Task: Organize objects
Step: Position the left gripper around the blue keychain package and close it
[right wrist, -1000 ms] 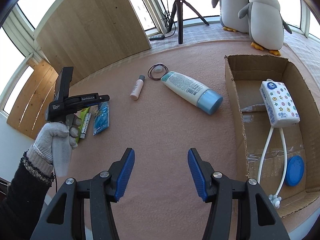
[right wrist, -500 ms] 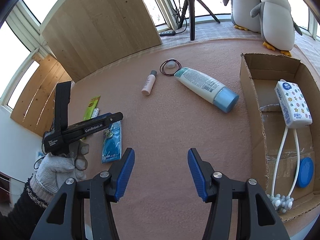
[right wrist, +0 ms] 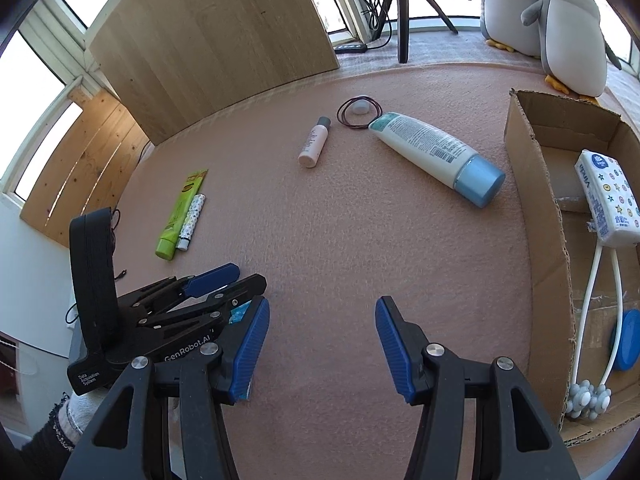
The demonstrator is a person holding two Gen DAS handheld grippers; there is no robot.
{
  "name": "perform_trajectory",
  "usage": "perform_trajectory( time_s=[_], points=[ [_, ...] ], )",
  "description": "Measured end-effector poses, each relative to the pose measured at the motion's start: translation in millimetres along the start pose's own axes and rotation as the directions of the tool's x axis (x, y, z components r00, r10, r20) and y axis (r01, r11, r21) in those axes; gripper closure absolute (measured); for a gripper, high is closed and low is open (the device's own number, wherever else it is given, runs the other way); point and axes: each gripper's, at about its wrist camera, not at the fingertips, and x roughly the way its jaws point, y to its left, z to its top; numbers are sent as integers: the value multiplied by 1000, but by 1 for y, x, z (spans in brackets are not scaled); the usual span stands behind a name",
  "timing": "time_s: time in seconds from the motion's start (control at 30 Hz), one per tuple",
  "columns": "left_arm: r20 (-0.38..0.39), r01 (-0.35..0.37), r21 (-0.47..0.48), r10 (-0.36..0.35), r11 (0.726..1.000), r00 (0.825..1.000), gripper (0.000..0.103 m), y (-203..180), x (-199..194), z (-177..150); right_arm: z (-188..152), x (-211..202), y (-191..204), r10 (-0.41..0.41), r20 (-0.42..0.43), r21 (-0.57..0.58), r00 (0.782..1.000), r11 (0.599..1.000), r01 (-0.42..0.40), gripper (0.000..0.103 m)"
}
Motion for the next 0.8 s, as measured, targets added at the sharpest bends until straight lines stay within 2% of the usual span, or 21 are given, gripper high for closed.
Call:
perform_trajectory(
  time_s=[0.2, 0.3, 0.37, 0.6, 0.73, 0.8],
  points=[
    [25, -26, 14, 26, 1000, 999, 60, 6, -25, -7, -2, 6, 4, 12, -1, 6, 1000, 1000, -12, 52],
    [19, -22, -6, 22, 1000, 1000, 51, 13, -35, -14, -3, 8, 6, 19, 6, 5, 1000, 1000, -19, 45],
    [11, -24, -27, 24, 999, 1000, 40, 19, -39, -21, -5, 10, 9, 10, 14, -18, 1000, 1000, -10, 42],
    [-16, -21, -47, 20, 999, 1000, 38, 27, -49, -44, -9, 24, 19, 28, -22, -48, 999, 998, -29, 39],
    [-29, -25, -46, 24, 999, 999, 32, 26, -50, -52, -10, 31, 23, 42, -50, -53, 998, 998, -44, 35],
    [-34, -24, -42, 23, 999, 999, 32, 24, -50, -55, -10, 35, 26, 43, -62, -63, 997, 997, -47, 35]
  ],
)
